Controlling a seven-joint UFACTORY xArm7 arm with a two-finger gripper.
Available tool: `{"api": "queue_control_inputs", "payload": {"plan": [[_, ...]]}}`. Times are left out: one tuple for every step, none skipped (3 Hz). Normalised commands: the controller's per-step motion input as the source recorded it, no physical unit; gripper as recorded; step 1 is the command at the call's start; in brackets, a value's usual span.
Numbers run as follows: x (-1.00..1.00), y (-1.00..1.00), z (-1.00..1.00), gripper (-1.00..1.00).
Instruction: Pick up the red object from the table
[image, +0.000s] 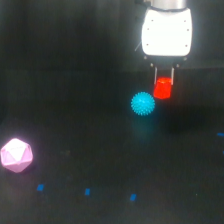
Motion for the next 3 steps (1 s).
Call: {"api": "queue_control_inputs", "payload": {"plan": [[-0.27, 0.01, 0.56, -1.0], [0.13, -0.08, -0.03, -0.94], [0.37, -0.73, 0.06, -1.0]]}}
